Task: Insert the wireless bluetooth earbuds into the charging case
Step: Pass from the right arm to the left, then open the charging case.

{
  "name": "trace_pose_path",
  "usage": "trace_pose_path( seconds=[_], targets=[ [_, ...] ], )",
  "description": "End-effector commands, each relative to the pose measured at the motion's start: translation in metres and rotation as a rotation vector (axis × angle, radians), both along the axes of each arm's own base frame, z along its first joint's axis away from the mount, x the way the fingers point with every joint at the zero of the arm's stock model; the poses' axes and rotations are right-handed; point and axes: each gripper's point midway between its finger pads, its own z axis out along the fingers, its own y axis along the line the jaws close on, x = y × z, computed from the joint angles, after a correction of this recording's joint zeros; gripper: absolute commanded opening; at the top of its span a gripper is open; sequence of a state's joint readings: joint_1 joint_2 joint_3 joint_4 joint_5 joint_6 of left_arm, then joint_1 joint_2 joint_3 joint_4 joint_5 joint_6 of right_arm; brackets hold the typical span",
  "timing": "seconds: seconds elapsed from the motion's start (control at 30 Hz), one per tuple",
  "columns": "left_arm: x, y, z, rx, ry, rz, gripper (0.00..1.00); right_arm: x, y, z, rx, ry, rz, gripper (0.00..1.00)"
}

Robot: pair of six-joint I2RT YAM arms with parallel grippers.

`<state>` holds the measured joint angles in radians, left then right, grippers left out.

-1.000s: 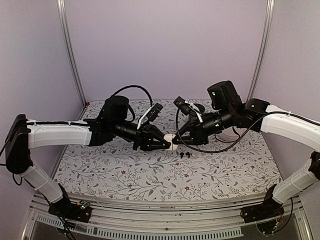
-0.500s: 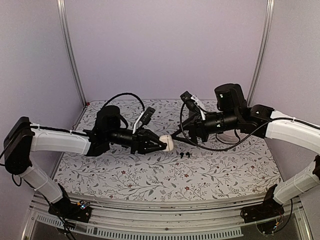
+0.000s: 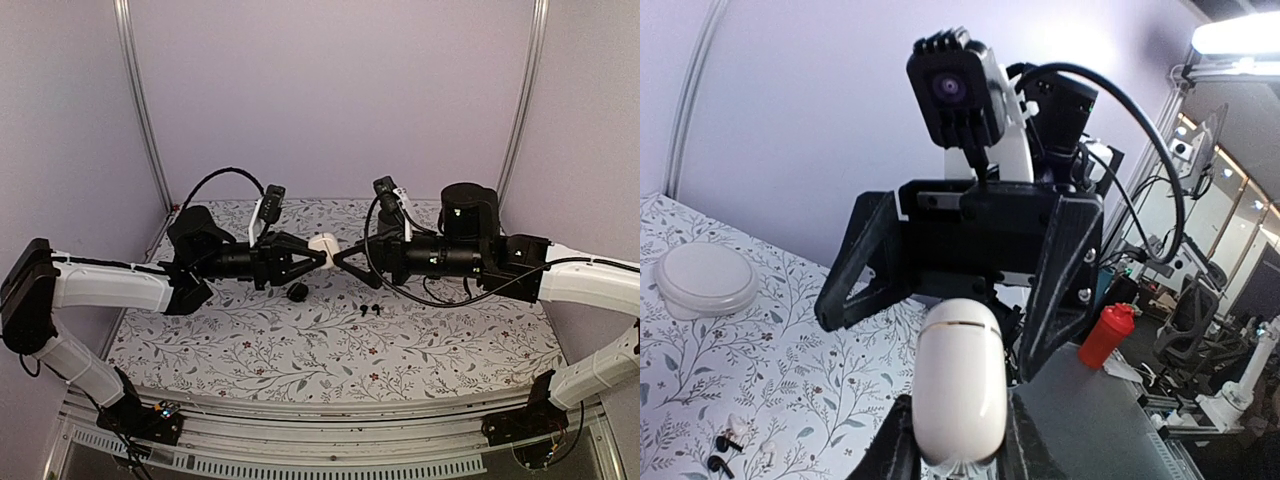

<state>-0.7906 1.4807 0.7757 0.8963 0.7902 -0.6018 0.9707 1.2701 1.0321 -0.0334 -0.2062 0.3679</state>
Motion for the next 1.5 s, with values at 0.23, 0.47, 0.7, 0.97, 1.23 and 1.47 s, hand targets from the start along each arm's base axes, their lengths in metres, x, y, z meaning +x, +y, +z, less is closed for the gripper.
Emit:
trace_pose_path(
  seconds=[0.23,0.47,0.7,0.97,1.23,1.47],
  targets=[
    [-0.004,0.008,0.019,-0.087,-0.003,-0.018,0.00,0.023,-0.006,0.006,0.017,-0.003,-0.152,0.92],
    [-0.012,0.010,0.022,-0.083,-0.016,-0.052,0.00,0.036,-0.024,0.006,-0.003,-0.005,-0.214,0.93],
    [-0.001,0.010,0.015,-0.052,0.011,0.013,0.00,0.013,-0.012,0.030,0.051,-0.064,-0.105,0.94],
    [0.005,0.009,0.013,-0.051,0.034,0.030,0.00,-0.002,0.008,0.035,0.066,-0.125,-0.070,0.96],
    [-0.013,0.009,0.023,-0.069,-0.006,-0.071,0.00,0.027,0.012,0.009,-0.018,-0.048,-0.171,0.96],
    [-0.027,0.016,0.031,-0.096,-0.036,-0.122,0.00,0.040,-0.022,0.002,0.006,0.003,-0.224,0.96]
  ],
)
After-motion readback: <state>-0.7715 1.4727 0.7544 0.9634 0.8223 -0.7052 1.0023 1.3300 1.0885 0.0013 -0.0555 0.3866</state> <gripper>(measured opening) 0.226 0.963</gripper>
